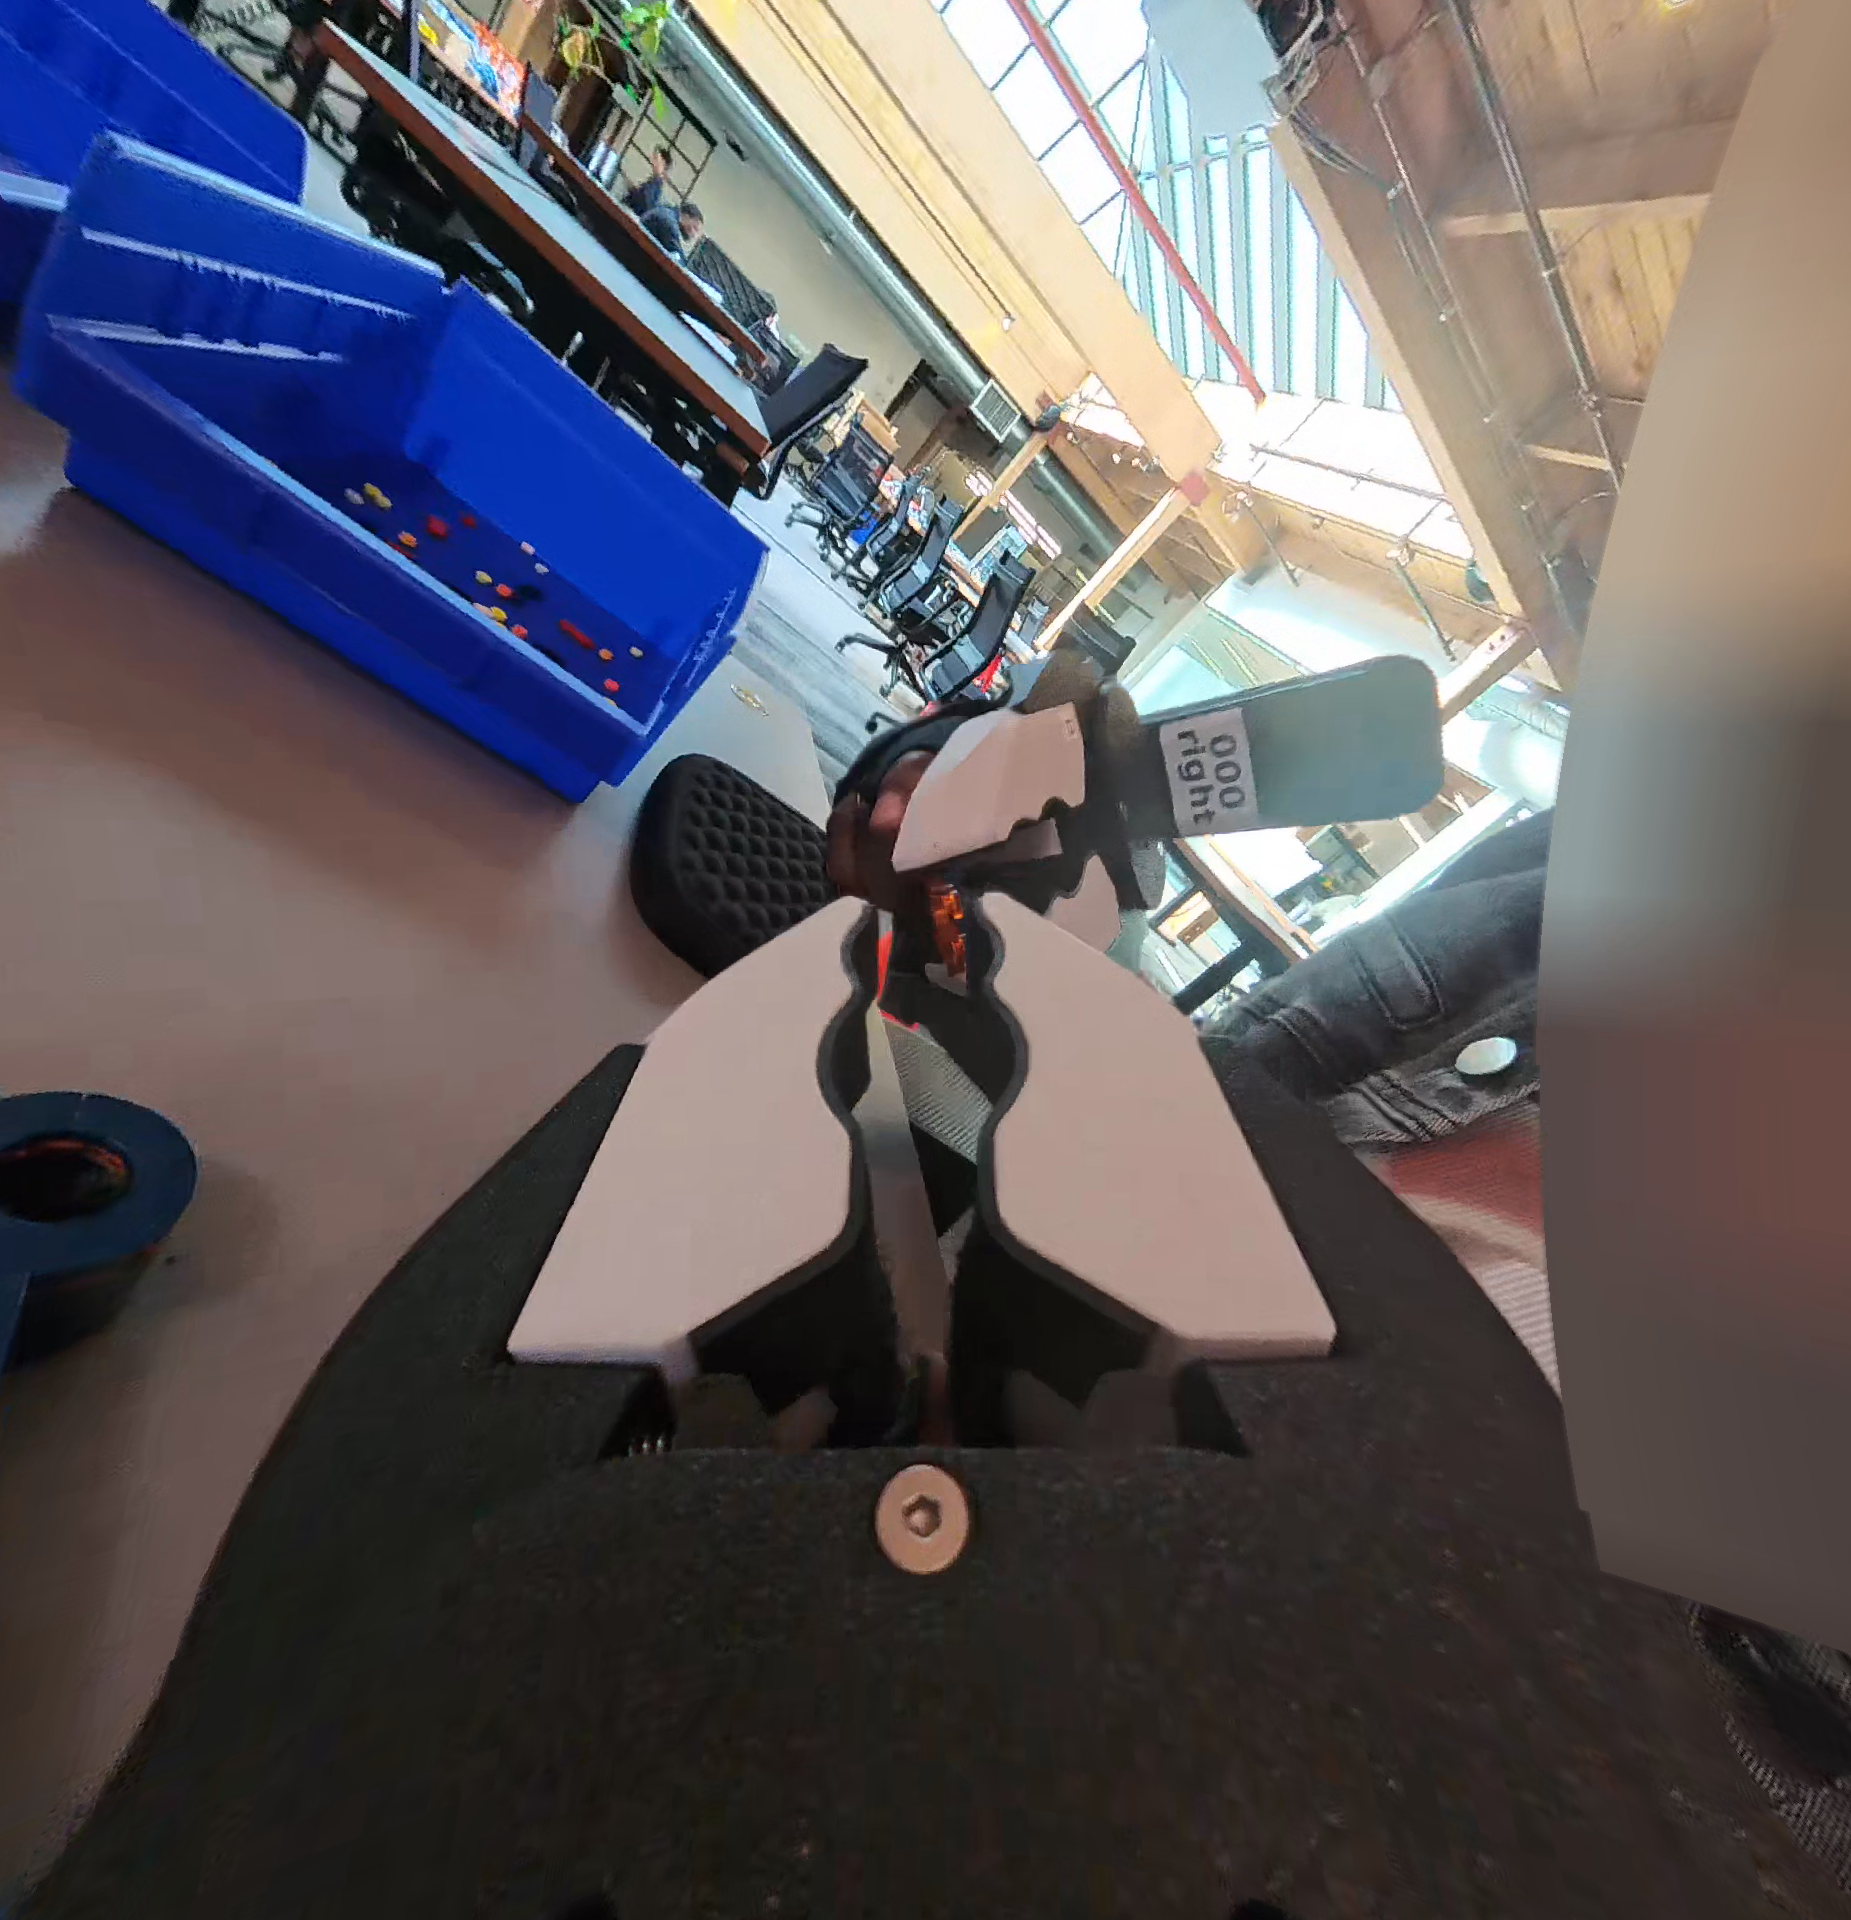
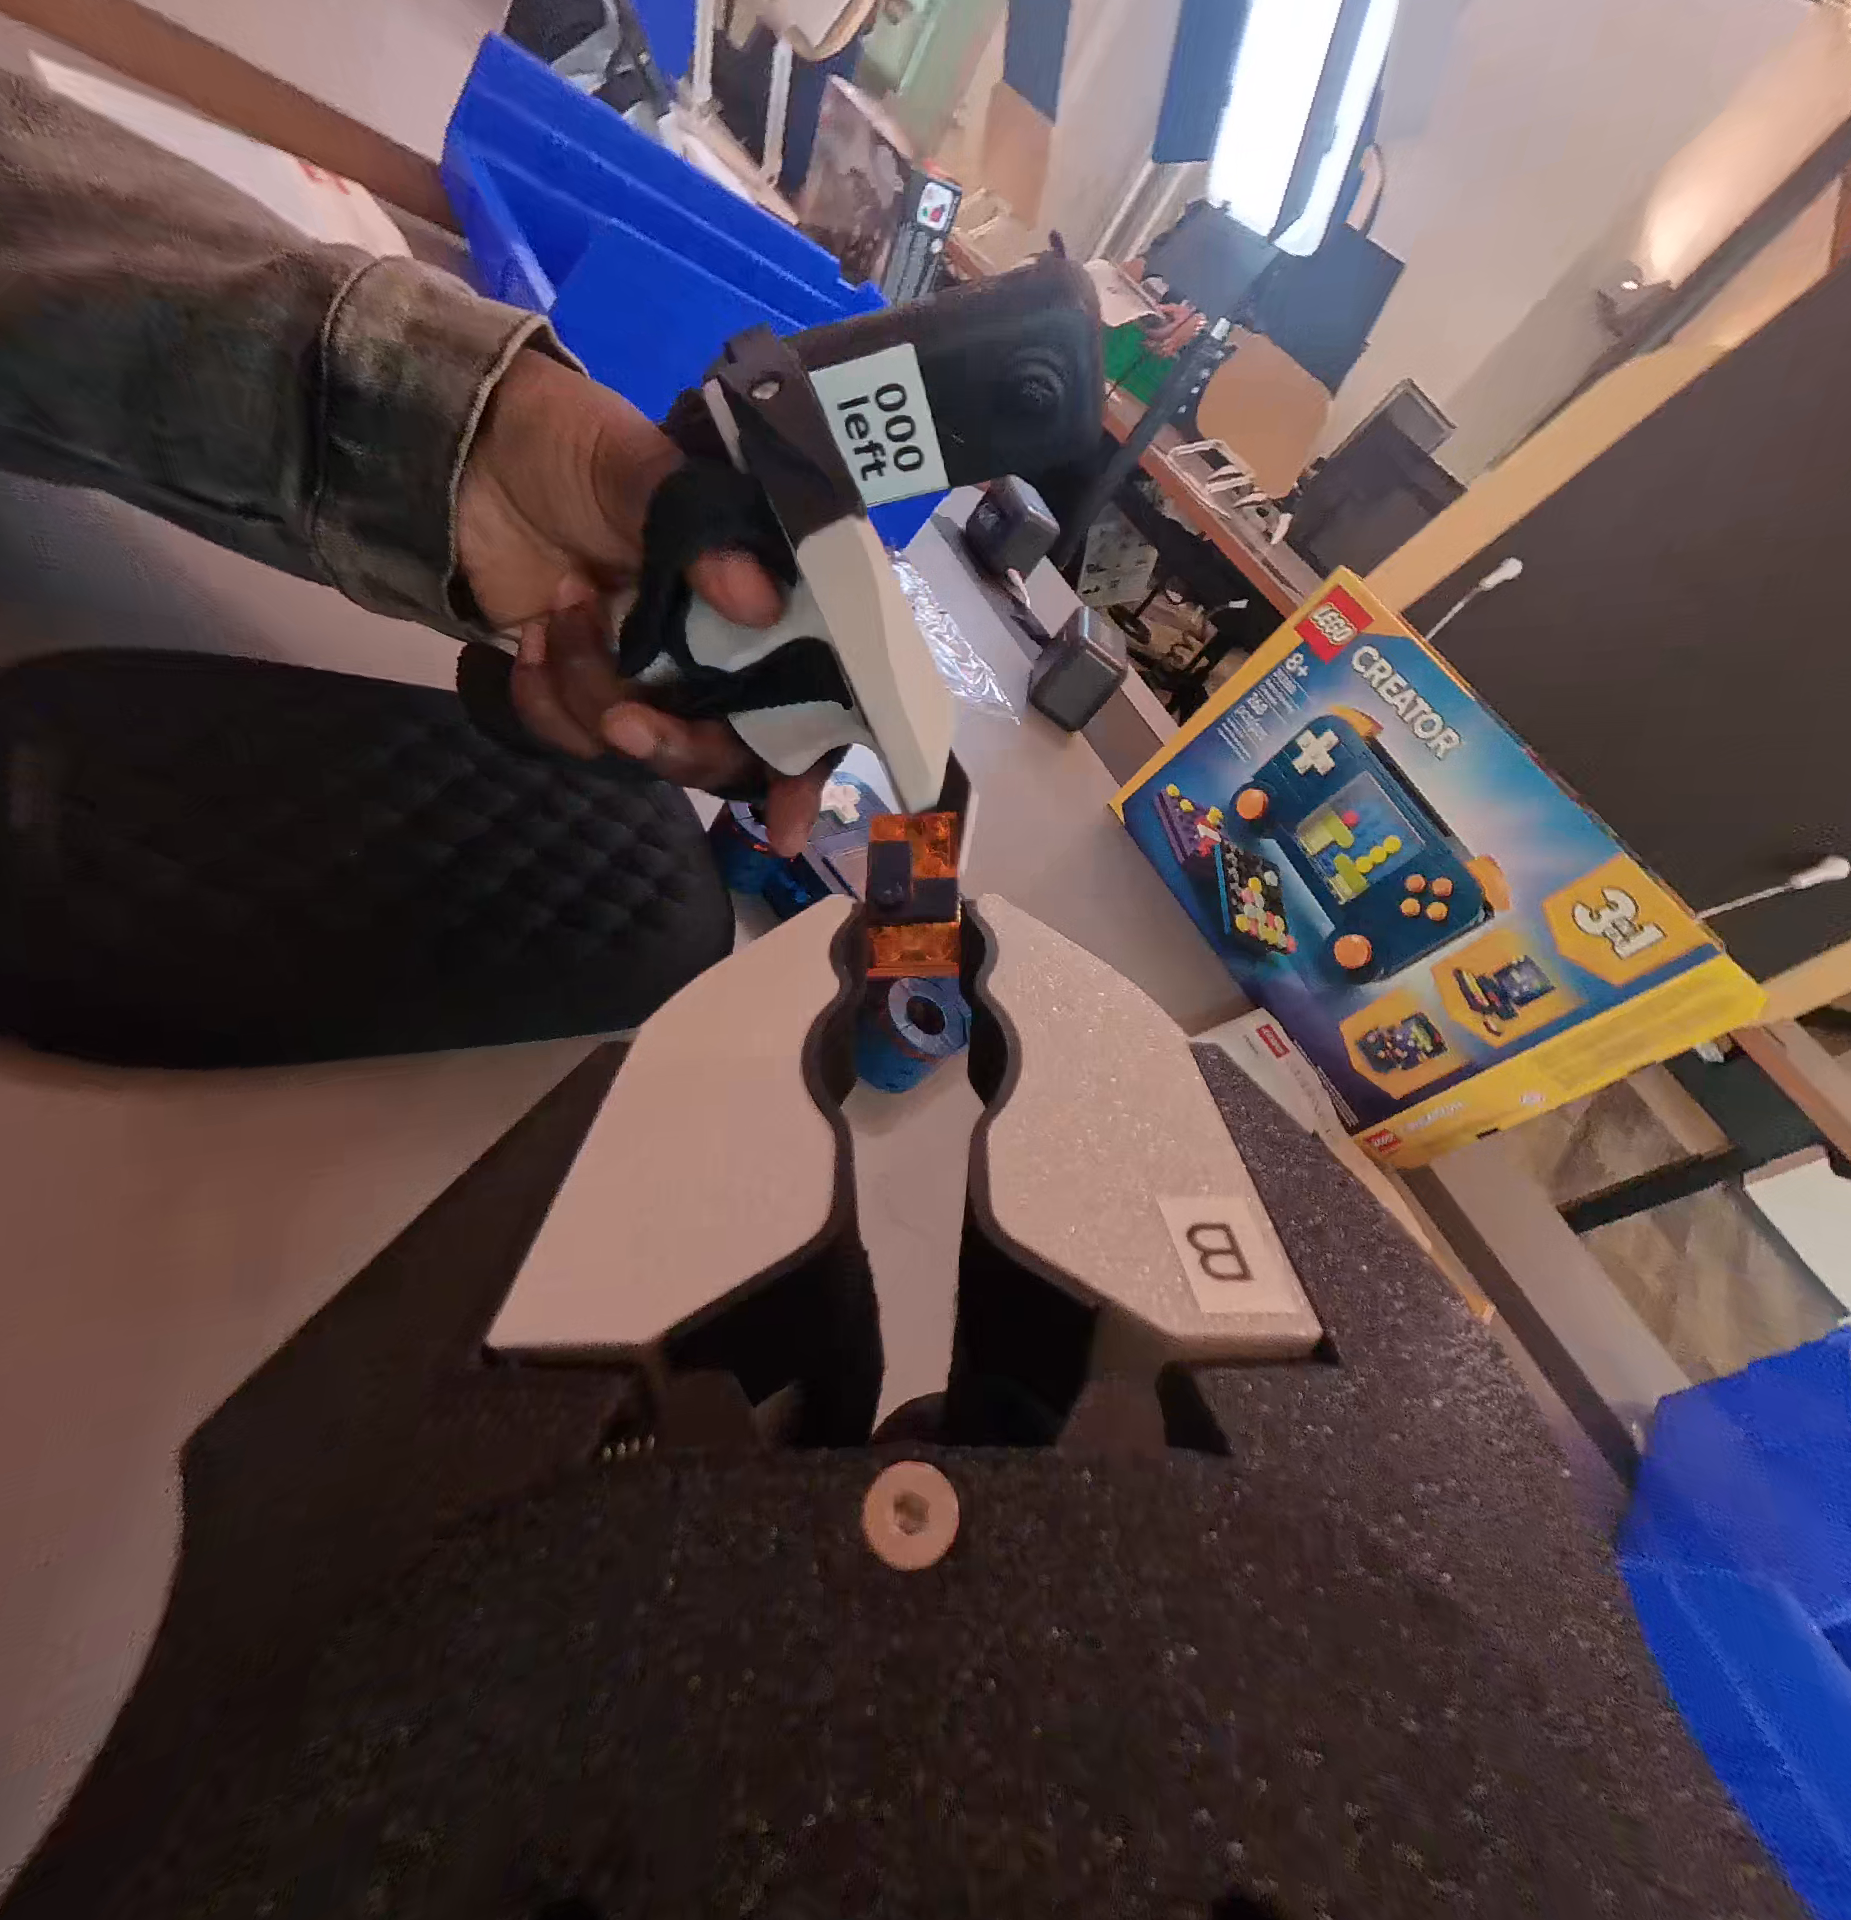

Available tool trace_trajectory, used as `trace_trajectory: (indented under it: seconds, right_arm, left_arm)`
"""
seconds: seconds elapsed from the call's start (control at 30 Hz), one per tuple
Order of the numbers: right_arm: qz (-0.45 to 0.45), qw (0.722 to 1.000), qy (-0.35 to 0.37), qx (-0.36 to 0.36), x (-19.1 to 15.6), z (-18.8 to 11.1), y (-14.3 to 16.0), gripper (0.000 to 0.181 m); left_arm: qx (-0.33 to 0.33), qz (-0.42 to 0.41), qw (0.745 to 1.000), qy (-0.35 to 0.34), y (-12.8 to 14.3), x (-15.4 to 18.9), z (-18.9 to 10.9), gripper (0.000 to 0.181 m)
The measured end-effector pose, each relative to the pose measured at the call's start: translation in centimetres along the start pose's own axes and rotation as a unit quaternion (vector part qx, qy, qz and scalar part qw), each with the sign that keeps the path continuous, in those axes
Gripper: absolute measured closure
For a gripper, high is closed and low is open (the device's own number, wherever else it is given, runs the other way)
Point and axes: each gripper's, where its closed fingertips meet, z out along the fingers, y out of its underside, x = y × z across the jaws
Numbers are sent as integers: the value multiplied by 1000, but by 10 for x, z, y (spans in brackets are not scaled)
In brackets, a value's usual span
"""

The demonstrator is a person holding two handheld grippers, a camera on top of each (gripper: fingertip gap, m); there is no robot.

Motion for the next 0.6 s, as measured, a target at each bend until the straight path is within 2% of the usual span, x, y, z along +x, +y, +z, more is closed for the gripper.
trace_trajectory:
  seconds: [0.07,0.17,0.27,0.3,0.33,0.43,0.5,0.6]
  right_arm:
    - [-14,1000,-8,-8,-2,6,1,165]
    - [-32,999,-19,-12,-6,14,1,165]
    - [-55,998,-39,2,-13,22,-3,165]
    - [-57,997,-45,6,-15,25,-4,165]
    - [-56,997,-51,4,-16,28,-4,165]
    - [-39,997,-59,15,-17,38,-5,164]
    - [10,997,-62,39,-15,41,-10,160]
    - [60,991,-93,70,-25,45,-18,162]
  left_arm:
    - [4,15,1000,2,2,1,-4,177]
    - [6,15,1000,0,5,-2,-12,177]
    - [8,-7,1000,5,9,-3,-21,165]
    - [14,-6,1000,19,10,0,-25,175]
    - [22,0,1000,16,10,0,-28,177]
    - [46,39,998,-22,9,-4,-37,178]
    - [59,65,994,-62,8,-6,-46,178]
    - [60,82,988,-114,13,-5,-61,178]
